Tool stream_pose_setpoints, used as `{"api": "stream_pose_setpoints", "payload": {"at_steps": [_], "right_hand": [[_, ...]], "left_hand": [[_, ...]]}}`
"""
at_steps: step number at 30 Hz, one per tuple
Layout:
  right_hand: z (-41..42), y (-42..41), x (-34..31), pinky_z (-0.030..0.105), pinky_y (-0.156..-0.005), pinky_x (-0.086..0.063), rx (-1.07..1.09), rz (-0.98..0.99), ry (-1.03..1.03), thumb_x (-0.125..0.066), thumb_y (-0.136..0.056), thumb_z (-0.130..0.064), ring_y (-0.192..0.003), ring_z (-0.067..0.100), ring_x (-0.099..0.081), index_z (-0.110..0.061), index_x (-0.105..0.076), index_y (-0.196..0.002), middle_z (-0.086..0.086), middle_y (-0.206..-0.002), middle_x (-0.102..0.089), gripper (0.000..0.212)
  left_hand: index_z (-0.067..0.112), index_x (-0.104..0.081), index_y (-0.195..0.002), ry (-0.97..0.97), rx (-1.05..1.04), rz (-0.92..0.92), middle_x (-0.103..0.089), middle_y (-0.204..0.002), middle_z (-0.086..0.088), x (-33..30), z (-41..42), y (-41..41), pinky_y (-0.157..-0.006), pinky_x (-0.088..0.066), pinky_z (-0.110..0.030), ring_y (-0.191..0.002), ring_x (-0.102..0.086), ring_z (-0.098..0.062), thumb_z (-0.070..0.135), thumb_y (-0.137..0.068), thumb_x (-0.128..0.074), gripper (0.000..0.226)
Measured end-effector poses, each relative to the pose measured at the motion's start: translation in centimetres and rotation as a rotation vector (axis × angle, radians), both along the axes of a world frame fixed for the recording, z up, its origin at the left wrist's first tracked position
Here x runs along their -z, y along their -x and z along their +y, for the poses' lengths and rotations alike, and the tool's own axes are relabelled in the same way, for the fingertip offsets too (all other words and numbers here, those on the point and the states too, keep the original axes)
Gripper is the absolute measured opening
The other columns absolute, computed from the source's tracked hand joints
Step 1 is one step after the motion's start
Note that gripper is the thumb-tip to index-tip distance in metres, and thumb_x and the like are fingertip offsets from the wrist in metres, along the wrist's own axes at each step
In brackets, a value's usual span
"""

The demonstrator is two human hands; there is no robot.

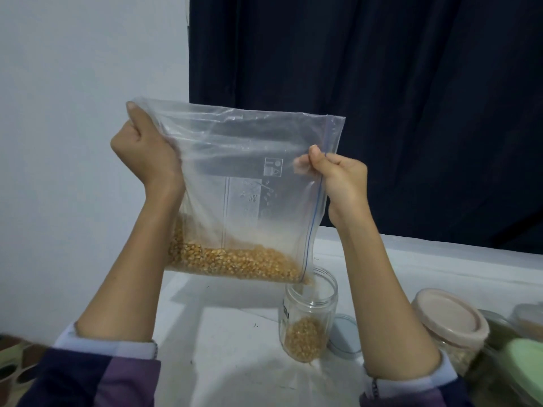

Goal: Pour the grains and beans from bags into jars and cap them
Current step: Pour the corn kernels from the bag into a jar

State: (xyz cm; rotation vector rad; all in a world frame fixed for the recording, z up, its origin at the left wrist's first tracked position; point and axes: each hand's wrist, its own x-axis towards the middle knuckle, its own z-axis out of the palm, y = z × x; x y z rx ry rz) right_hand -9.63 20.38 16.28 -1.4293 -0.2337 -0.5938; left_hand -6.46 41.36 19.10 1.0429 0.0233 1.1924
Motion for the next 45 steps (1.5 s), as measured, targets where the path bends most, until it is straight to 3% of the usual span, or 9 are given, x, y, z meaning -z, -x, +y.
{"api": "stream_pose_setpoints", "payload": {"at_steps": [5, 18, 23, 34, 39, 41, 45], "right_hand": [[-0.03, 0.02, -0.12, 0.024, -0.091, -0.051, -0.032, 0.028, -0.004, -0.064, -0.090, -0.016, -0.077, 0.015, -0.072, -0.010, -0.072, -0.072, 0.000, -0.070, -0.074, 0.020], [-0.26, 0.34, -0.43, 0.013, -0.084, -0.049, 0.000, 0.007, 0.005, -0.064, -0.091, -0.018, -0.078, 0.009, -0.071, -0.010, -0.072, -0.076, -0.002, -0.072, -0.074, 0.019], [-0.34, 0.25, -0.69, 0.032, -0.101, -0.047, -0.023, 0.034, 0.015, -0.065, -0.090, -0.018, -0.084, 0.017, -0.072, -0.010, -0.073, -0.074, 0.004, -0.077, -0.075, 0.020], [-0.62, -0.08, -0.89, 0.026, -0.095, -0.049, -0.029, 0.044, 0.016, -0.065, -0.090, -0.018, -0.084, 0.016, -0.072, -0.010, -0.073, -0.073, 0.002, -0.075, -0.074, 0.020], [-0.49, -0.11, -0.71, 0.030, -0.098, -0.049, -0.050, 0.035, 0.042, -0.065, -0.090, -0.018, -0.083, 0.017, -0.072, -0.008, -0.073, -0.077, 0.005, -0.078, -0.075, 0.019], [-0.59, -0.20, -0.66, 0.029, -0.096, -0.050, -0.029, 0.018, 0.015, -0.064, -0.090, -0.018, -0.082, 0.017, -0.072, -0.009, -0.073, -0.075, 0.003, -0.076, -0.074, 0.020], [-0.41, -0.09, -0.55, 0.022, -0.092, -0.050, -0.054, 0.022, 0.031, -0.064, -0.090, -0.018, -0.080, 0.014, -0.072, -0.008, -0.073, -0.077, 0.002, -0.074, -0.074, 0.019]], "left_hand": [[0.022, -0.017, -0.054, 0.000, 0.013, 0.005, -0.018, -0.035, 0.014, 0.18, -0.07, -0.15, -0.046, -0.017, -0.019, -0.042, -0.017, -0.004, 0.019, -0.100, -0.042, 0.053], [0.022, -0.018, -0.054, -0.007, 0.020, -0.007, -0.018, -0.037, 0.014, -0.19, -0.10, 0.29, -0.047, -0.017, -0.021, -0.043, -0.017, -0.004, 0.020, -0.100, -0.043, 0.052], [0.022, -0.018, -0.054, -0.013, 0.020, -0.006, -0.019, -0.037, 0.015, -0.35, -0.07, 0.36, -0.047, -0.018, -0.022, -0.043, -0.018, -0.004, 0.020, -0.100, -0.043, 0.052], [0.021, -0.019, -0.052, -0.036, 0.018, 0.000, -0.020, -0.037, 0.015, -0.43, -0.13, 0.45, -0.046, -0.018, -0.021, -0.042, -0.018, -0.003, 0.021, -0.100, -0.042, 0.053], [0.023, -0.020, -0.050, -0.029, 0.032, 0.003, -0.023, -0.048, 0.007, -0.45, 0.18, 0.13, -0.050, -0.019, -0.034, -0.049, -0.023, -0.013, 0.026, -0.098, -0.043, 0.053], [0.023, -0.019, -0.051, -0.024, 0.034, 0.002, -0.021, -0.042, 0.016, -0.47, 0.08, 0.22, -0.048, -0.018, -0.029, -0.046, -0.021, -0.007, 0.023, -0.099, -0.043, 0.054], [0.021, -0.018, -0.053, -0.029, 0.009, 0.009, -0.018, -0.036, 0.015, -0.54, -0.03, 0.51, -0.046, -0.018, -0.021, -0.042, -0.018, -0.004, 0.020, -0.100, -0.042, 0.053]]}}
